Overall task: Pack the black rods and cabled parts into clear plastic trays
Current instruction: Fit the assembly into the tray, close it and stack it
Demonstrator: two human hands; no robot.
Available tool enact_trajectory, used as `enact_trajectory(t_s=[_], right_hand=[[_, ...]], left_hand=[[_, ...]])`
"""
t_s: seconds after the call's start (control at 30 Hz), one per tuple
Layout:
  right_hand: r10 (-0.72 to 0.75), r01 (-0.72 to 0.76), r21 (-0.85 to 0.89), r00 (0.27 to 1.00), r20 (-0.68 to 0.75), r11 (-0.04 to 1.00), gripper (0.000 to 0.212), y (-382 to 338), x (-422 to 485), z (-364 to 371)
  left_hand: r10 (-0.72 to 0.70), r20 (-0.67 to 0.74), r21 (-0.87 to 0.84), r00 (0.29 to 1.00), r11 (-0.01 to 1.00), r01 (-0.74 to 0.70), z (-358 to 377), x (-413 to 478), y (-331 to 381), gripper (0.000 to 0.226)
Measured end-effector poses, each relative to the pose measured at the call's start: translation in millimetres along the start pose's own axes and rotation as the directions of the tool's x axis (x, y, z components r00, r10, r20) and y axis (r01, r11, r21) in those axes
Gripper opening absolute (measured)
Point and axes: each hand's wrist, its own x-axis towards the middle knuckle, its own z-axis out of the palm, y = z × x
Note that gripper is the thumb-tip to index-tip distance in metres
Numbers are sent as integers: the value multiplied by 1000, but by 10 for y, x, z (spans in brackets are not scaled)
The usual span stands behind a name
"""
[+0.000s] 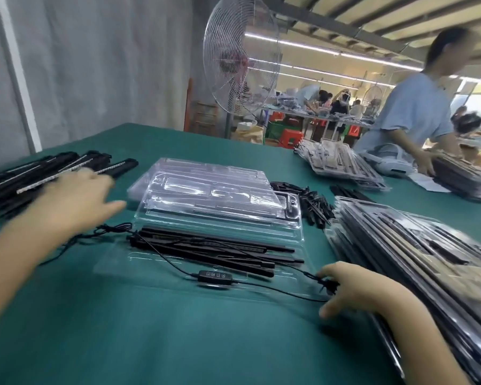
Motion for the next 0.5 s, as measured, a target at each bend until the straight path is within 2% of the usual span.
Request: enact_trajectory(t_s=[0.03,0.07,0.13,0.17,0.2,0.23,0.3,0.33,0.4,0.5], right_hand=[[-3,4,23,1000,-17,1000,72,12,3,-9],[-1,4,50,999,-49,999,62,17,6,-21],[-13,21,53,988,-153,998,42,16,12,-60],[-21,31,47,981,-194,998,34,12,19,-81],[-25,36,44,975,-219,998,30,10,26,-103],[-23,31,34,973,-229,999,29,4,30,-118],[-15,11,-18,969,-246,1000,27,9,47,-135],[-8,-4,-47,966,-257,999,25,13,57,-136],[18,-41,-85,965,-261,995,27,21,86,-129],[81,-109,-113,970,-230,988,24,-14,133,-115]], left_hand=[[199,46,-80,979,977,-195,-16,-146,318,40],[390,96,-197,916,909,-366,-34,-296,690,36],[642,179,-442,745,729,-522,3,-511,1293,36],[699,215,-464,682,688,-559,58,-580,1514,40],[717,242,-422,653,684,-595,160,-621,1699,46],[706,260,-333,659,706,-625,256,-641,1843,52],[635,271,-156,723,770,-618,359,-662,2010,53],[604,270,-120,750,794,-596,400,-658,2039,49],[595,217,-124,774,803,-582,500,-651,2017,39],[676,133,-154,725,737,-659,614,-723,1981,44]])
